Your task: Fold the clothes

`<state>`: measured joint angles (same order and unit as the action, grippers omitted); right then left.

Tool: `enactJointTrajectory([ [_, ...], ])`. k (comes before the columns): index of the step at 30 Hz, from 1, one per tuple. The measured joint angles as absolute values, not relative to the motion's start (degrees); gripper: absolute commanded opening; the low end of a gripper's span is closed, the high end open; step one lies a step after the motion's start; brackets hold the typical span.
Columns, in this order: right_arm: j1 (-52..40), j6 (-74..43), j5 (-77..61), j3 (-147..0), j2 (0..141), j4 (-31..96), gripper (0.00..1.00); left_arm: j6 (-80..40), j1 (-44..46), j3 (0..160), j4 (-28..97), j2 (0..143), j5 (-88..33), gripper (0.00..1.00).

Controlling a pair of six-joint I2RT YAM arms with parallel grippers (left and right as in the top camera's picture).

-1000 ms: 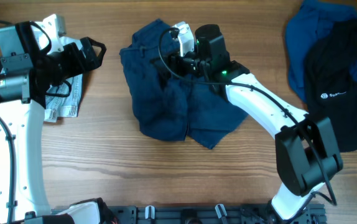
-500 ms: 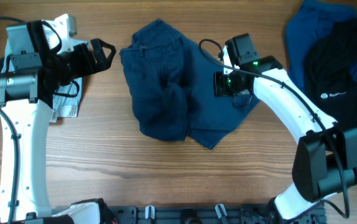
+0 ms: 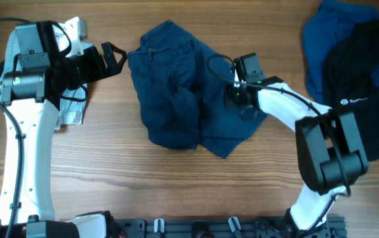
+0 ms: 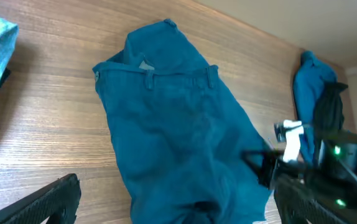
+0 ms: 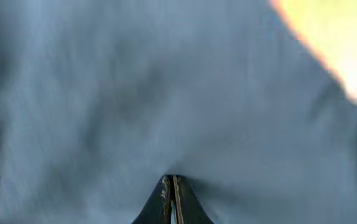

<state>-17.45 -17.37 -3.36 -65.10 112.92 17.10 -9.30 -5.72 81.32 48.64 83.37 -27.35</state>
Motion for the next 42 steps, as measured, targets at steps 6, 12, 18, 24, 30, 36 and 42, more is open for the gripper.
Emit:
enactJointTrajectory([
  [6,-11.09,-17.8,-5.89,-70.83,122.43,1.32,0.04,-9.3,-5.72,81.32,48.69,83.37,-27.35,1.0],
  [12,-2.42,-13.74,-12.29,-78.59,128.73,-4.16,0.04,-9.3,-5.72,81.34,47.75,83.4,-27.35,1.0],
  [18,-0.67,-8.25,-12.86,-91.68,133.21,7.77,0.24,-9.3,-5.61,81.34,47.55,83.48,-27.35,1.0],
  [24,-0.64,-2.83,-19.38,-114.87,133.25,41.71,0.68,-9.28,-5.61,81.34,46.72,83.48,-27.35,1.0],
  [30,-2.7,8.62,-31.14,-120.22,129.62,67.77,0.72,-6.81,-5.61,81.34,46.41,83.48,-27.11,1.0],
  [36,-7.94,22.48,-38.0,-119.61,129.64,76.29,0.51,-4.95,-5.63,81.34,46.28,83.48,-26.65,1.0],
  [42,-13.87,27.27,-35.29,-119.61,129.64,75.13,0.04,-4.73,-6.35,81.34,46.28,83.48,-26.46,1.0],
])
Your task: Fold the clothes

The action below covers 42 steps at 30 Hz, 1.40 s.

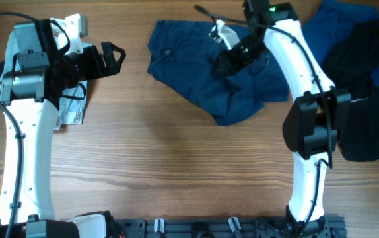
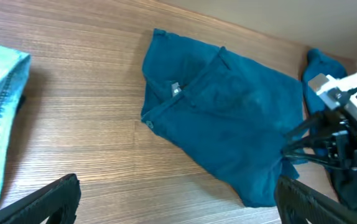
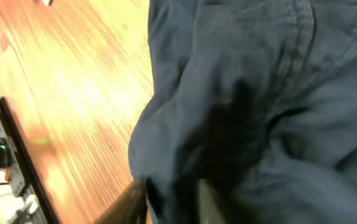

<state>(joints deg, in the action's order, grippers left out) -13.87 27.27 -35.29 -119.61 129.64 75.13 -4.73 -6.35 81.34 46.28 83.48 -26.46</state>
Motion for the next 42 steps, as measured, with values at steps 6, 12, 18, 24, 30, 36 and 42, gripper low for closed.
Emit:
enactJointTrajectory([
  [6,-18.11,24.27,-31.33,-119.59,129.64,72.88,0.04,-4.75,-11.66,81.34,46.28,83.48,-26.46,1.0],
  [12,-28.03,22.02,-31.05,-119.61,129.62,74.3,0.04,-5.63,-19.7,81.38,46.39,82.76,-26.24,1.0],
  [18,-45.89,19.29,-30.96,-119.59,129.62,78.46,0.4,-5.89,-22.09,81.41,47.03,81.78,-25.32,1.0],
  [24,-49.52,16.6,-27.05,-119.59,129.62,78.39,0.73,-5.89,-22.11,81.41,47.16,81.78,-24.29,1.0],
  [30,-40.23,7.53,-25.45,-119.31,124.75,72.58,0.73,-5.91,-21.96,81.41,47.57,81.78,-24.16,1.0],
  [36,-24.71,-5.41,-21.3,-115.81,120.73,74.39,0.68,-5.91,-18.39,81.41,47.83,81.78,-24.01,1.0],
  [42,-27.68,-19.9,-20.91,-101.38,120.88,62.22,0.54,-5.91,-16.71,81.41,47.9,81.78,-23.88,1.0],
])
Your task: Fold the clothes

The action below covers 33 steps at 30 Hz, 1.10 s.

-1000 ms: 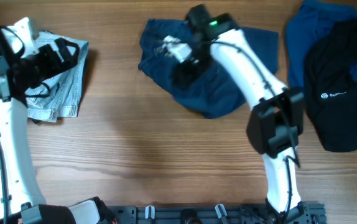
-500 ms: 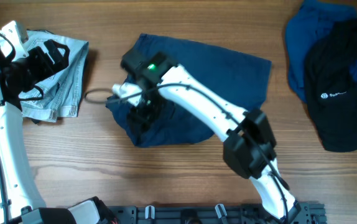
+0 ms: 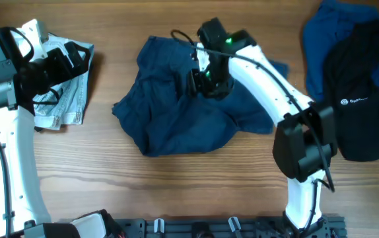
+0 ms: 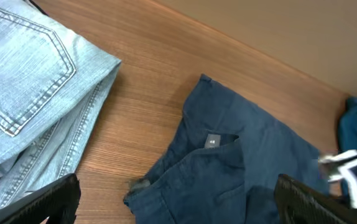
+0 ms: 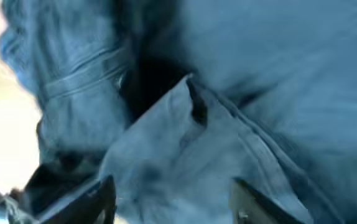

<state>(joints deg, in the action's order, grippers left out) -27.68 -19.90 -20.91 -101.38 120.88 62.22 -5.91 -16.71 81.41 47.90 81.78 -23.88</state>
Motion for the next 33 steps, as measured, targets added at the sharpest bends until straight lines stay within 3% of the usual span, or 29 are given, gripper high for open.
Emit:
enactJointTrajectory([
  [4,-28.64,-26.11,-20.91,-96.2,120.9,53.17,0.45,-5.96,-16.71,81.41,47.99,81.76,-23.88,1.0],
  [5,-28.69,-27.44,-20.75,-96.07,120.9,50.52,0.32,-6.09,-16.71,81.41,47.99,81.76,-23.88,1.0],
  [6,-28.69,-28.05,-20.49,-96.07,120.9,49.39,0.04,-6.11,-16.71,81.41,47.99,81.76,-23.88,1.0],
  [16,-28.23,-26.98,-18.92,-95.7,115.46,61.8,0.04,-6.28,-16.53,81.41,48.75,82.52,-23.88,1.0],
  [21,-28.14,-27.27,-14.0,-95.81,94.98,82.0,0.04,-6.28,-16.53,81.43,48.86,82.56,-23.88,1.0],
  [23,-28.38,-27.9,-12.71,-95.79,94.13,87.46,0.04,-6.28,-16.53,81.52,48.93,82.56,-23.88,1.0],
  [31,-37.78,-35.9,-13.15,-74.89,92.73,84.33,0.05,-6.28,-16.53,81.52,49.19,82.61,-23.88,1.0],
  [33,-40.75,-37.8,-14.66,-70.32,92.27,82.81,0.16,-6.28,-16.53,81.52,49.28,82.61,-23.88,1.0],
])
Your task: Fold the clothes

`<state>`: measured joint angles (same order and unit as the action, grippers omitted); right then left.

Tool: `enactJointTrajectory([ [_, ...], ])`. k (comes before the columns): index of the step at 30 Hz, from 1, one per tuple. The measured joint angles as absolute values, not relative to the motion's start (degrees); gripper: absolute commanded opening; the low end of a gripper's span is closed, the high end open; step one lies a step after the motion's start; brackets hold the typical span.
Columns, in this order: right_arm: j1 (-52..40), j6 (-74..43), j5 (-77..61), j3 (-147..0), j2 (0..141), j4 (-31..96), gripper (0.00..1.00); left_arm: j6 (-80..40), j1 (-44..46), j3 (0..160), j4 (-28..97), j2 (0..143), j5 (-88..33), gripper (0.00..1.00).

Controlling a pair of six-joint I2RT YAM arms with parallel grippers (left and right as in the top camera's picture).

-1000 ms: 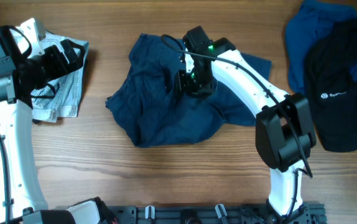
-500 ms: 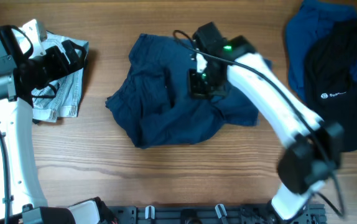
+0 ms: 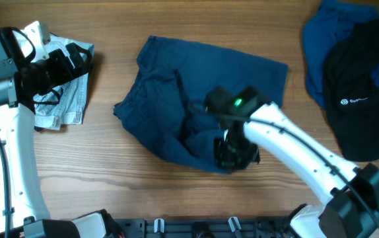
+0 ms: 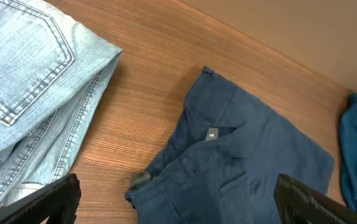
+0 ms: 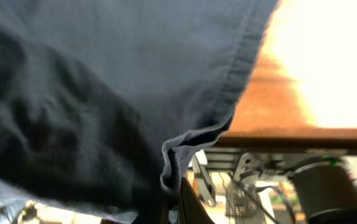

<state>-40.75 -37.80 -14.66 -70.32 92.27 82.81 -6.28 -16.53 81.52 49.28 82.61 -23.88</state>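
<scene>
Dark blue shorts (image 3: 196, 86) lie spread in the middle of the table, waistband to the left (image 4: 228, 155). My right gripper (image 3: 234, 155) is at their near edge, shut on a fold of the blue cloth (image 5: 185, 140) that it holds lifted. My left gripper (image 3: 77, 56) hangs open over the far left, above folded light jeans (image 3: 57, 99); its fingers (image 4: 41, 199) frame the left wrist view and hold nothing.
A heap of blue and black clothes (image 3: 354, 73) lies at the far right. The light jeans (image 4: 23, 81) fill the left of the left wrist view. The table's near edge and the arm mounts show below the cloth (image 5: 259, 180).
My right gripper was open over the upper middle of the shorts. Now it is at their near edge, shut on the hem. The shorts lie flatter and wider. The left arm is still.
My right gripper was first shut on the crumpled shorts at the table's middle. Then it held them at the far edge. Later it stood open over them back at the middle, and my left gripper had moved left over the jeans. Now the right grips the near hem.
</scene>
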Motion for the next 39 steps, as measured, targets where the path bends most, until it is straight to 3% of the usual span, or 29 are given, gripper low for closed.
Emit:
enactJointTrajectory([
  [5,-44.58,-40.47,-16.93,-67.99,91.2,80.38,0.41,-6.28,-16.53,81.52,49.28,82.61,-23.88,1.0],
  [9,-41.15,-40.14,-16.88,-72.44,86.72,73.6,0.72,-6.28,-16.53,81.52,49.28,82.61,-23.88,0.98],
  [10,-38.65,-39.48,-16.25,-74.7,84.44,70.13,0.74,-6.28,-16.45,81.52,49.28,82.61,-23.92,0.95],
  [13,-30.24,-34.65,-14.76,-78.11,79.7,61.95,0.77,-6.31,-14.24,81.56,48.64,82.91,-24.34,0.94],
  [17,-22.48,-27.44,-14.5,-78.26,80.16,61.14,0.78,-6.31,-5.74,81.89,48.6,87.33,-24.99,0.94],
  [23,-22.02,-21.39,-14.5,-78.26,80.31,60.58,0.78,-3.68,2.9,82.13,50.15,100.75,-23.66,0.89],
  [33,-22.02,-19.09,-14.46,-78.24,80.31,59.92,0.78,0.08,2.9,82.13,50.19,107.61,-6.11,0.89],
  [39,-22.02,-18.48,-12.97,-78.24,80.31,59.9,0.78,8.99,2.9,82.15,49.28,110.72,-11.29,0.8],
])
